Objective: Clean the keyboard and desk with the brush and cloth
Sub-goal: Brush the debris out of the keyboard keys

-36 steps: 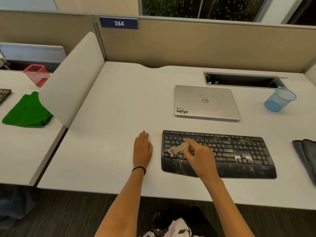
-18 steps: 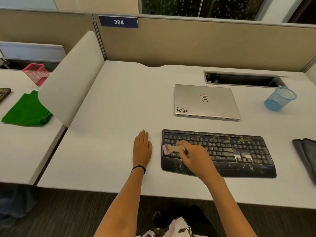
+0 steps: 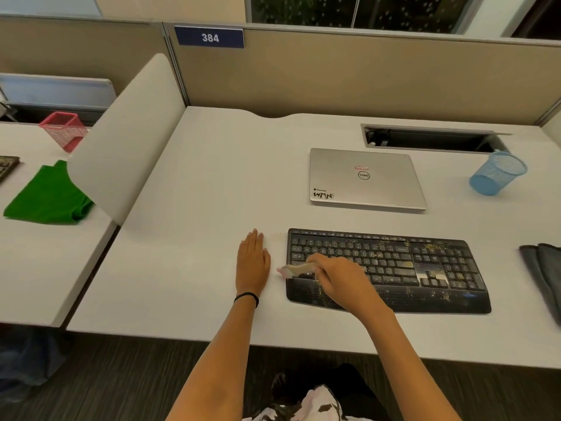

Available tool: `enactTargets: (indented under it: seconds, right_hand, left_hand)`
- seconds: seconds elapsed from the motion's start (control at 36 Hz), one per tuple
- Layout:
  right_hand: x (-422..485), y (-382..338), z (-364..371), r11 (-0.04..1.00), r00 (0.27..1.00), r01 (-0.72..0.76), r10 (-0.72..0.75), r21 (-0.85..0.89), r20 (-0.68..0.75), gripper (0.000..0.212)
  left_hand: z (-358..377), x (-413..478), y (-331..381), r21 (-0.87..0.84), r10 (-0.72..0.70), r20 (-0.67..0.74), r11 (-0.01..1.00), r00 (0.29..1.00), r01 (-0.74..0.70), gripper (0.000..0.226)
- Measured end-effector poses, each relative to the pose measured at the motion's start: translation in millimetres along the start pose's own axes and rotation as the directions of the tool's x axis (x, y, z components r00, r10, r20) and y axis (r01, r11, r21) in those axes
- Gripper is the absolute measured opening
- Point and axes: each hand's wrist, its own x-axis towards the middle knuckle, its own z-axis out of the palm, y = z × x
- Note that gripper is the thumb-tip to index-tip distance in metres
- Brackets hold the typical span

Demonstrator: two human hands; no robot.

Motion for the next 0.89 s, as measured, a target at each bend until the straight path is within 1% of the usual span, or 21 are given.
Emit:
enactTargets:
  seconds: [0.06,0.14,0.28,0.36,0.47,0.5,0.53,0.58,0.64,0.69,0.78,0.89]
  right_hand:
    - [-2,3,-2,0.999,1.000,0.006,-0.007,0.052,0.010,0.026]
    - [-7,6,-8,0.995,0.997,0.017,-0.009,0.101,-0.072,0.024]
    - [-16,22,-16,0.994,0.987,0.016,0.002,0.109,-0.163,0.021]
    - [-21,30,-18,0.995,0.985,0.015,0.002,0.097,-0.171,0.019]
    - [-29,35,-21,0.988,0.997,-0.014,0.025,0.156,-0.074,0.020]
    - [-31,35,-21,0.985,0.997,-0.011,0.025,0.172,-0.075,0.021]
    - [-33,35,-20,0.982,0.995,-0.004,0.023,0.186,-0.099,0.021]
    - [-36,34,-17,0.981,0.981,0.028,0.011,0.194,-0.194,0.021]
    - [-39,35,-13,0.985,0.969,0.041,0.002,0.168,-0.248,0.022]
    - [-40,36,-8,0.990,0.969,0.035,0.000,0.136,-0.249,0.023]
    - [-42,36,-6,0.991,0.979,0.020,0.008,0.131,-0.206,0.021]
    - [-45,36,-9,0.986,0.970,0.010,0.031,0.168,-0.242,0.022]
  left_hand:
    - [0,0,0,0.004,0.002,0.000,1.000,1.000,-0.002,0.047]
    - [0,1,0,0.010,0.005,0.001,1.000,1.000,-0.005,0.047]
    - [0,0,0,0.012,0.015,-0.007,1.000,1.000,-0.015,0.047]
    - [0,1,0,0.007,0.016,-0.012,1.000,1.000,-0.016,0.046]
    - [-2,1,1,0.006,0.016,-0.016,1.000,1.000,-0.016,0.046]
    - [-2,0,1,0.007,0.014,-0.014,1.000,1.000,-0.014,0.046]
    - [-2,0,1,0.009,0.014,-0.012,1.000,1.000,-0.014,0.046]
    - [-2,0,1,0.009,0.013,-0.006,1.000,1.000,-0.013,0.046]
    - [-2,1,1,0.004,0.010,-0.004,1.000,1.000,-0.010,0.046]
    - [-2,0,1,0.004,0.011,-0.004,1.000,1.000,-0.011,0.046]
    - [-3,-1,1,0.004,0.013,-0.006,1.000,1.000,-0.013,0.046]
    - [-4,-2,2,0.000,0.015,-0.009,1.000,1.000,-0.015,0.046]
